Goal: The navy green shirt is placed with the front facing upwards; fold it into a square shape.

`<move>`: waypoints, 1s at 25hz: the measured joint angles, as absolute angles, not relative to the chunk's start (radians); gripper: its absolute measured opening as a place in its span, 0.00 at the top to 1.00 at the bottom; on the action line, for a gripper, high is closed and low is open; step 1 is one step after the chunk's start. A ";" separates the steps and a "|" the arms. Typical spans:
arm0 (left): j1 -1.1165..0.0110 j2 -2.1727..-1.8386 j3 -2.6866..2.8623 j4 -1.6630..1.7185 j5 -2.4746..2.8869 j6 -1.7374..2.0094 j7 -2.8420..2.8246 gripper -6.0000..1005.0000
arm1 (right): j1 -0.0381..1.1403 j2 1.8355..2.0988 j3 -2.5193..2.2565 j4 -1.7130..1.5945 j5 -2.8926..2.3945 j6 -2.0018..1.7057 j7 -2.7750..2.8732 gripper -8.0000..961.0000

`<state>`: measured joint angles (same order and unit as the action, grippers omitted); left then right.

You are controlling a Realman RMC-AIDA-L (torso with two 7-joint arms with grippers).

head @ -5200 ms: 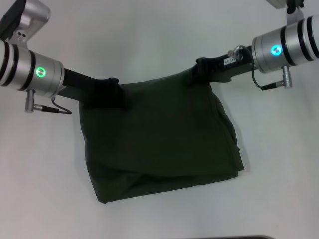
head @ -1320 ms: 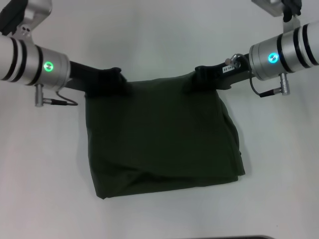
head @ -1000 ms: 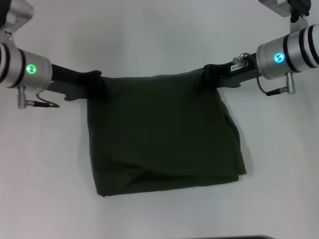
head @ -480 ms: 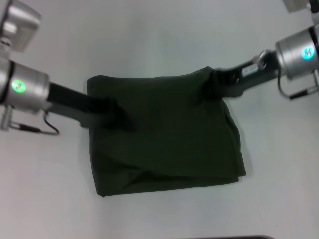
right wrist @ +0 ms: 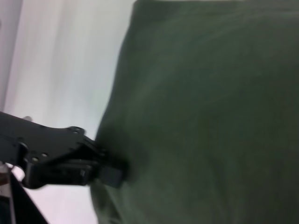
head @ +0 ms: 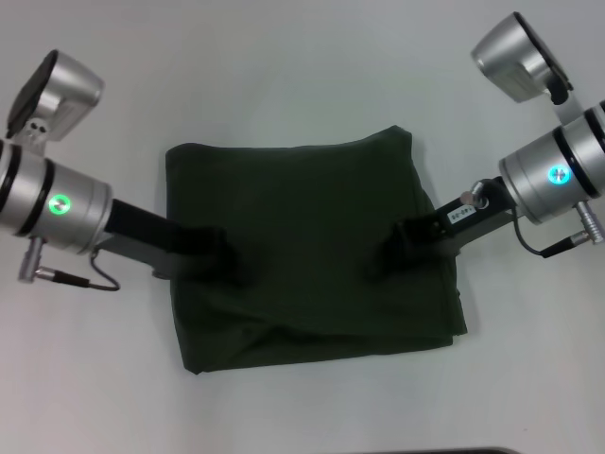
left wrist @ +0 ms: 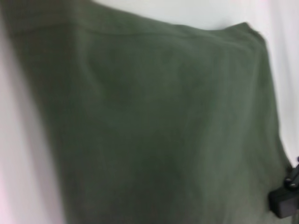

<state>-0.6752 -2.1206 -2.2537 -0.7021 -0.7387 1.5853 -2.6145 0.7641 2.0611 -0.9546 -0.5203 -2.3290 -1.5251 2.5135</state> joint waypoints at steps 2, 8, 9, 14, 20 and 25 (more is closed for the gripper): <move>-0.673 -2.107 -2.253 -0.684 -0.730 1.573 -2.614 0.93 | 0.761 2.055 -0.954 -0.519 -2.339 -1.517 2.516 0.99; -0.671 -2.088 -2.249 -0.659 -0.717 1.554 -2.605 0.93 | 0.757 2.049 -0.952 -0.514 -2.400 -1.478 2.539 0.99; -0.670 -2.086 -2.251 -0.662 -0.718 1.563 -2.602 0.93 | 0.757 2.048 -0.948 -0.518 -2.400 -1.486 2.539 0.99; -0.655 -2.079 -2.292 -0.728 -0.750 1.693 -2.580 0.93 | 0.750 2.031 -0.901 -0.567 -2.335 -1.618 2.506 0.99; -0.634 -2.095 -2.302 -0.742 -0.754 1.790 -2.560 0.93 | 0.738 2.023 -0.890 -0.555 -2.318 -1.720 2.455 0.99; -0.618 -2.115 -2.293 -0.721 -0.719 1.748 -2.541 0.93 | 0.712 2.035 -0.902 -0.546 -2.396 -1.690 2.461 0.99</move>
